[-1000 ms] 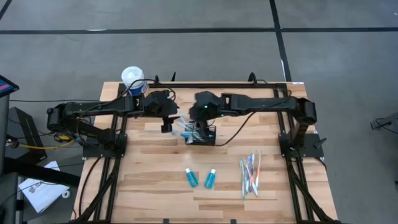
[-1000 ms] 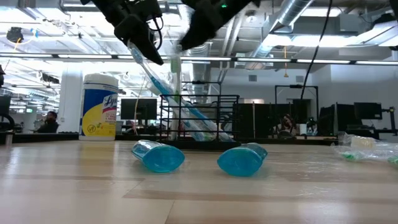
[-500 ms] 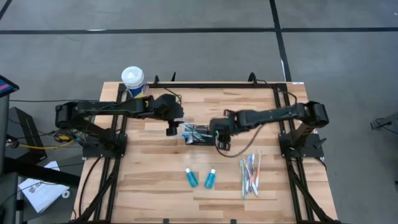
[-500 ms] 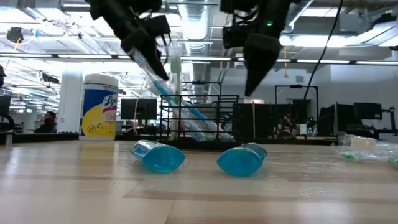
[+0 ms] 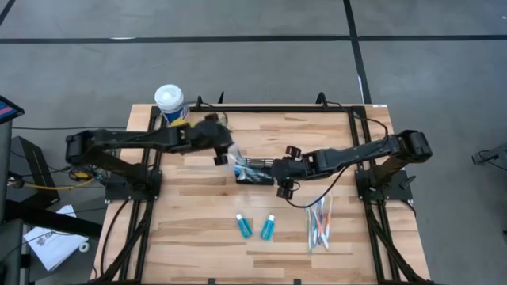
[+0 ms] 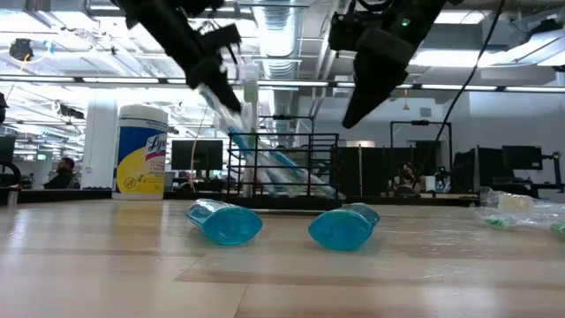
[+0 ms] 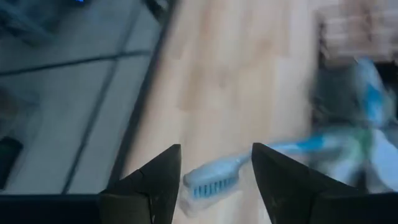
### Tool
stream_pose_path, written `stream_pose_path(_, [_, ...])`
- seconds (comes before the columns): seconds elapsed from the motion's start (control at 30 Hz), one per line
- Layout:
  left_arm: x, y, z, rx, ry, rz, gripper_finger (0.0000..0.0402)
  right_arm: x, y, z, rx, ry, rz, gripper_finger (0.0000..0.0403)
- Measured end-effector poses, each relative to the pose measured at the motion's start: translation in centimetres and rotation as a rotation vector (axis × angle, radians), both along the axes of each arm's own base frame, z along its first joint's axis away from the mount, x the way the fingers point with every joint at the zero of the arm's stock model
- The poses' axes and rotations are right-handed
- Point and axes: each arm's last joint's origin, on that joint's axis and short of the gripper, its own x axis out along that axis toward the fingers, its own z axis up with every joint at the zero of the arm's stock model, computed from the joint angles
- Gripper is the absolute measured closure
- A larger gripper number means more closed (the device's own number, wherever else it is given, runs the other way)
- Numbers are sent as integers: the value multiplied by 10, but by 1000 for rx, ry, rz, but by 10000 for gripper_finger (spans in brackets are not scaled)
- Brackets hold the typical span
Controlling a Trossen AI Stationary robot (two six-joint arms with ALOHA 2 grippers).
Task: Pick & Place toothbrushing station
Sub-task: Adjust toothbrushes inside the mesh
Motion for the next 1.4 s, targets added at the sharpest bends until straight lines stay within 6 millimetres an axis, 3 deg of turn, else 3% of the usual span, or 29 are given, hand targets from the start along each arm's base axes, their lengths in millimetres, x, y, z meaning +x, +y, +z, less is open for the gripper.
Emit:
stream_pose_path(0.27, [-52,-8,65,72,-276,54,211,8,2,8,-10,-111,38,232])
stream_pose_path(0.4, [-72,-17,77,62,-326,41,211,7,2,18,-11,-159,46,231])
stream_pose_path(0.63, [-94,-21,72,5,-244,130,211,12,0,44,-34,-222,65,230])
stream_pose_path(0.83, [-91,-15,57,-69,-149,189,211,15,-2,57,-70,-247,61,224])
stream_pose_path(1.23, [-76,-15,51,-110,-137,123,211,14,-4,54,-72,-229,33,225])
stream_pose_path(1.4, [-71,-22,47,-136,-134,72,211,13,-1,33,17,-170,49,224])
